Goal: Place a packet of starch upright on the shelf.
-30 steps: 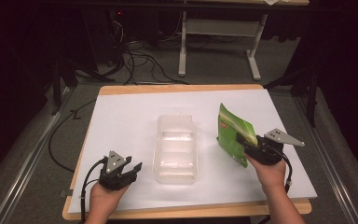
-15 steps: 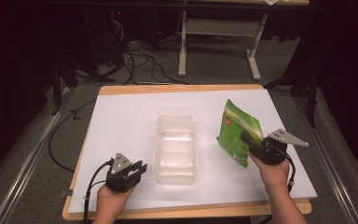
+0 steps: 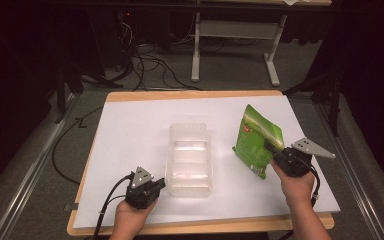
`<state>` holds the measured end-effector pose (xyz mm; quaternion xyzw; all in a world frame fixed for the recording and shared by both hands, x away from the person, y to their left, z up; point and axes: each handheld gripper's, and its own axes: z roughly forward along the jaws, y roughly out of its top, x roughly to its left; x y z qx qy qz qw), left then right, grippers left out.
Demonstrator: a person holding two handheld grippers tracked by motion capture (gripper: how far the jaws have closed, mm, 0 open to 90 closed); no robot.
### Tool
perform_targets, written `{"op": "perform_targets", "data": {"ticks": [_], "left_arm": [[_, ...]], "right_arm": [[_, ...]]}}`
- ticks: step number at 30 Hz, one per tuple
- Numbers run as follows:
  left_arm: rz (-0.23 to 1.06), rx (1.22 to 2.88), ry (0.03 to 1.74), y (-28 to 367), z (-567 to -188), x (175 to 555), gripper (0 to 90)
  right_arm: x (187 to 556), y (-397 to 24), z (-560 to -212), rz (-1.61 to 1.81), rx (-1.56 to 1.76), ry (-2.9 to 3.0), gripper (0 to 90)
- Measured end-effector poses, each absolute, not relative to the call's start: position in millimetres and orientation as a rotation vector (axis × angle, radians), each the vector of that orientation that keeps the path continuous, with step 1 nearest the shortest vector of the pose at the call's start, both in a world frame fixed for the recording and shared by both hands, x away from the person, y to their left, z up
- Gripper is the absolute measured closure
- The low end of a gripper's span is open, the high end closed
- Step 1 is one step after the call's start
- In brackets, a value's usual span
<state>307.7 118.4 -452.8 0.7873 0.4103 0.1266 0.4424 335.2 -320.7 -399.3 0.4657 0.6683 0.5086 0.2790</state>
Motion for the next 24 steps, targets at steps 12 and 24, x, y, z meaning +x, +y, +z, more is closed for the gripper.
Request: {"op": "perform_targets", "data": {"ticks": [12, 24], "left_arm": [[0.386, 1.903, 1.025, 136, -444, 310, 71.2], [0.457, 1.812, 1.111, 173, -434, 317, 58.9]], "right_arm": [[336, -319, -394, 1.364, 1.166, 1.827, 90.0], [333, -324, -384, 1.442, 1.133, 1.825, 90.0]]}}
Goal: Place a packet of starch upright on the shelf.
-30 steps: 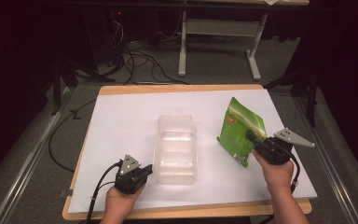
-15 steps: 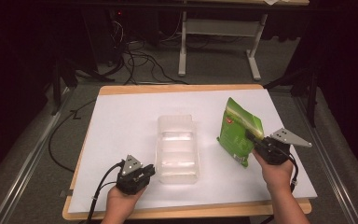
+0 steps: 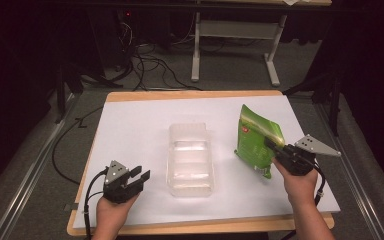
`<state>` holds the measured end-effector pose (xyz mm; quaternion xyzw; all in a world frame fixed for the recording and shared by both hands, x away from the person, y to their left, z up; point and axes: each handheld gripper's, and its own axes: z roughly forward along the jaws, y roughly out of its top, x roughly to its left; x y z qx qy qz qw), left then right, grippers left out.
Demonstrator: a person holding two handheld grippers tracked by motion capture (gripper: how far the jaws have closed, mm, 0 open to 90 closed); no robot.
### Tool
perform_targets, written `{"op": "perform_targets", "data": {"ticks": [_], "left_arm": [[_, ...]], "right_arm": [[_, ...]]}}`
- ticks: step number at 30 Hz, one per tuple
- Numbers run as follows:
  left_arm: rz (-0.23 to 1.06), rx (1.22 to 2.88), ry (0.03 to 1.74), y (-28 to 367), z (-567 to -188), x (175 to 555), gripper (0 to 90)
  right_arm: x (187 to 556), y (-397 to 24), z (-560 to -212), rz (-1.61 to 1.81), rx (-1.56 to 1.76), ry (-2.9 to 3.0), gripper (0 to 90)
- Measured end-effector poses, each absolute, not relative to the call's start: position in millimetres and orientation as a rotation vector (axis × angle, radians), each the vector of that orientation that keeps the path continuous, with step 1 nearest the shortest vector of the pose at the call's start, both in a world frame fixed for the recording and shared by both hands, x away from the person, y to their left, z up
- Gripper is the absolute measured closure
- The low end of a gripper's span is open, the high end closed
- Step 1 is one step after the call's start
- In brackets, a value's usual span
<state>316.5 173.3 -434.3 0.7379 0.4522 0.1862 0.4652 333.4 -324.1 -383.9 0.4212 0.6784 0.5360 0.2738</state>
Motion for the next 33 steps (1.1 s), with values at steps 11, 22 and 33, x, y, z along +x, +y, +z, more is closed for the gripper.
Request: {"op": "perform_targets", "data": {"ticks": [11, 22, 33], "left_arm": [[0.49, 1.821, 1.132, 179, -435, 319, 52.5], [0.492, 1.82, 1.133, 182, -435, 319, 51.9], [0.493, 1.819, 1.146, 186, -436, 320, 50.3]], "right_arm": [[335, -317, -372, 1.538, 1.062, 1.834, 90.0], [345, -303, -359, 1.61, 0.988, 1.882, 90.0], [356, -276, -339, 1.694, 0.886, 1.929, 90.0]]}}
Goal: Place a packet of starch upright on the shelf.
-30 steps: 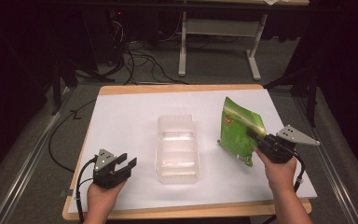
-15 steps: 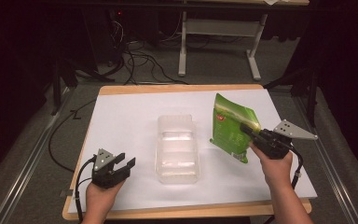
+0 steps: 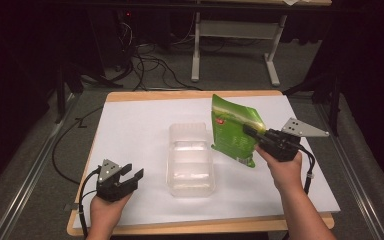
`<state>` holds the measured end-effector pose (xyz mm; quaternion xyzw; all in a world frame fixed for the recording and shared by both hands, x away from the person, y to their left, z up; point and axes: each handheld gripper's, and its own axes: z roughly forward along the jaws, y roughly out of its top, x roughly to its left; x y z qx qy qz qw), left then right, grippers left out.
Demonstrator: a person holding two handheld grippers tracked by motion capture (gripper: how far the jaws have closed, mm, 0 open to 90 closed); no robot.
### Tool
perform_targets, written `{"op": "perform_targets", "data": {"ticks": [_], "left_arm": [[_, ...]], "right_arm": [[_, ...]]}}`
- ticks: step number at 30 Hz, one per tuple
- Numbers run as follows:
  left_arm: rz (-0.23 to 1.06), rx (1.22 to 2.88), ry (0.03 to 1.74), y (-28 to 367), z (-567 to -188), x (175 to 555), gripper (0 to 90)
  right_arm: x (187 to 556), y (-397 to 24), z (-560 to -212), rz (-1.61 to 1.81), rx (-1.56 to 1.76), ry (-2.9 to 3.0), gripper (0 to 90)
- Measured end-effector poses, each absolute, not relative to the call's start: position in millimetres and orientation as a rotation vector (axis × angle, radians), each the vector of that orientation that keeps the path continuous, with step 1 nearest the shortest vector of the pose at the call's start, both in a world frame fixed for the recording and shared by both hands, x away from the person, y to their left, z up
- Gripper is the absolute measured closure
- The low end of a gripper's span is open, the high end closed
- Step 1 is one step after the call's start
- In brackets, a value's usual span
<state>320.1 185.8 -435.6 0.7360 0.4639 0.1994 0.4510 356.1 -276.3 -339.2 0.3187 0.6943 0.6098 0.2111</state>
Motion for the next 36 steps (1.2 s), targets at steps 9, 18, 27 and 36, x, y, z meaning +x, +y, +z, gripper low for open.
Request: {"op": "perform_targets", "data": {"ticks": [9, 18, 27, 36], "left_arm": [[0.49, 1.811, 1.159, 189, -437, 321, 50.3], [0.499, 1.818, 1.154, 190, -437, 319, 50.3], [0.503, 1.826, 1.154, 189, -437, 318, 50.3], [0.507, 1.824, 1.15, 191, -436, 318, 50.3]], "right_arm": [[364, -255, -336, 1.726, 0.838, 1.959, 90.0], [370, -236, -328, 1.755, 0.789, 1.973, 90.0], [375, -214, -329, 1.777, 0.748, 2.015, 90.0], [380, -192, -334, 1.792, 0.715, 2.068, 90.0]]}}
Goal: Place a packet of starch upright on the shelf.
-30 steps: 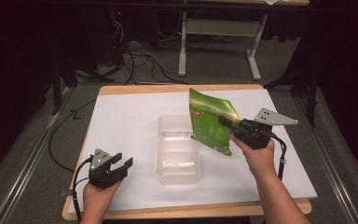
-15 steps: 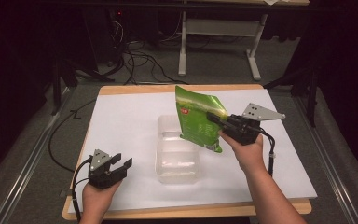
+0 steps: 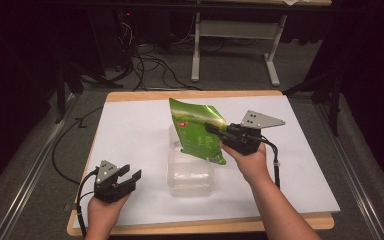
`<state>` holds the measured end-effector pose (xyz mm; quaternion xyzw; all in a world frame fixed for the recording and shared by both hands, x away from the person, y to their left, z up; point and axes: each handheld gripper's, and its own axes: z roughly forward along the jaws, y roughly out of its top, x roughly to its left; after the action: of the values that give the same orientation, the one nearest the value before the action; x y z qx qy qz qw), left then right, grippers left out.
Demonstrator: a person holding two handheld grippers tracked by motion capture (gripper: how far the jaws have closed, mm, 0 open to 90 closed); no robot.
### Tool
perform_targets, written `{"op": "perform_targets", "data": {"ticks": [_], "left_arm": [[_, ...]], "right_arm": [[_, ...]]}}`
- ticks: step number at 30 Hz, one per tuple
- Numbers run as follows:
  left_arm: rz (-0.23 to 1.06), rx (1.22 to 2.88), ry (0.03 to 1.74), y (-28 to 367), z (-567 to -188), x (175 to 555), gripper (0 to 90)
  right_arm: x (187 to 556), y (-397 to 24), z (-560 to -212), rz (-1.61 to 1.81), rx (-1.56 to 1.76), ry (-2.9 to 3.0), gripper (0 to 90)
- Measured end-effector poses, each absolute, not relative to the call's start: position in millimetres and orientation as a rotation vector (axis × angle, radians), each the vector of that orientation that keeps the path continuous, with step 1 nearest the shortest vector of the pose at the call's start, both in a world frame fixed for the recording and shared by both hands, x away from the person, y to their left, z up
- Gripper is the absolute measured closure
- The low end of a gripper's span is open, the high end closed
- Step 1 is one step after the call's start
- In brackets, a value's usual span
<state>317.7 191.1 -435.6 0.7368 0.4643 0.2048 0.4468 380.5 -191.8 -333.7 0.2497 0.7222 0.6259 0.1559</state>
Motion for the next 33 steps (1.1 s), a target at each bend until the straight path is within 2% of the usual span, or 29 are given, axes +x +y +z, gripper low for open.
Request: {"op": "perform_targets", "data": {"ticks": [16, 33], "left_arm": [[0.502, 1.822, 1.153, 194, -435, 317, 50.3], [0.502, 1.823, 1.158, 192, -436, 316, 50.3]], "right_arm": [[395, -161, -348, 1.769, 0.688, 2.137, 90.0], [388, -165, -347, 1.807, 0.669, 2.144, 90.0]]}}
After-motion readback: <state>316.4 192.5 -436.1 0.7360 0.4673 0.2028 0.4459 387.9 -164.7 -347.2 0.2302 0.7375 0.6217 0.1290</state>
